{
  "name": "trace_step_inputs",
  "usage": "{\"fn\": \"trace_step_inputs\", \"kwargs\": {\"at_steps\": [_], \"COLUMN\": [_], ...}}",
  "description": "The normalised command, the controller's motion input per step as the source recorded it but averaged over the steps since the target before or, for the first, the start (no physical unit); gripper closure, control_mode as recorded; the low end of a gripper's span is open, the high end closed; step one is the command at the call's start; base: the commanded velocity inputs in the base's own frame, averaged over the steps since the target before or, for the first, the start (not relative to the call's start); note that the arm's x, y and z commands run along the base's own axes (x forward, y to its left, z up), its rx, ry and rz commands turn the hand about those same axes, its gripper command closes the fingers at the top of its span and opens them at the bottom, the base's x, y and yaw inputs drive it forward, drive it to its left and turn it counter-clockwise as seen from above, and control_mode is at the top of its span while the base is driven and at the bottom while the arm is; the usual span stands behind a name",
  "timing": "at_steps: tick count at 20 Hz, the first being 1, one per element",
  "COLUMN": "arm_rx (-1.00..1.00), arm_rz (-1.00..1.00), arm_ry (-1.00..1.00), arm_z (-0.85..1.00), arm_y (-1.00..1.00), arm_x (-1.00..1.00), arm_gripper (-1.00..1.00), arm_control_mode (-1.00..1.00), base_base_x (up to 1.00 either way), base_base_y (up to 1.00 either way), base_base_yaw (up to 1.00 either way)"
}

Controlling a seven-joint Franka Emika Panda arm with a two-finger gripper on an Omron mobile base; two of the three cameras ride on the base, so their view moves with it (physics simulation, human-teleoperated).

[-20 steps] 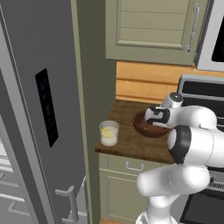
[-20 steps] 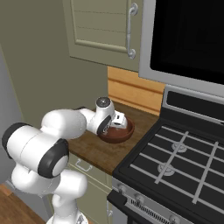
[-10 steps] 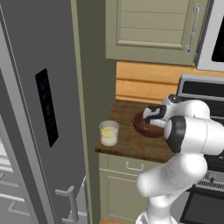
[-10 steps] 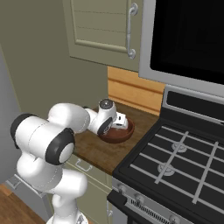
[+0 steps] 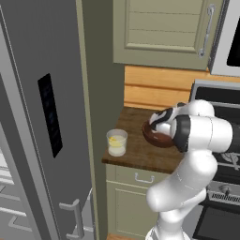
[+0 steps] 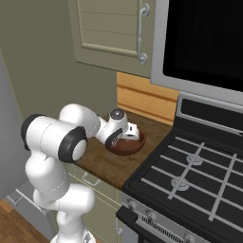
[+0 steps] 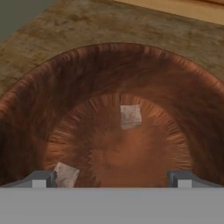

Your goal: Grab a lemon wedge from the fridge and one ice cube from the ice bowl, and put them in the glass of lemonade.

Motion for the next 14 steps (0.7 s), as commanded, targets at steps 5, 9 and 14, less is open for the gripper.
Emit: {"fn": "trace_step_inputs", "kwargs": {"at_steps": [5, 9, 14], "arm_rx": [0.0, 0.0, -0.01], "arm_rz": [0.04, 0.01, 0.0], "arm_ry": [0.0, 0.0, 0.0], "arm_z": [-0.18, -0.13, -0.07], "arm_y": [0.0, 0.0, 0.0], "arm_x": [0.25, 0.16, 0.14], "arm_gripper": [-1.0, -1.0, -1.0], "arm_control_mode": [-1.0, -1.0, -1.0], "base_base_x": [0.0, 0.0, 0.0], "base_base_y": [0.0, 0.0, 0.0], "base_base_yaw": [0.0, 0.0, 0.0]}}
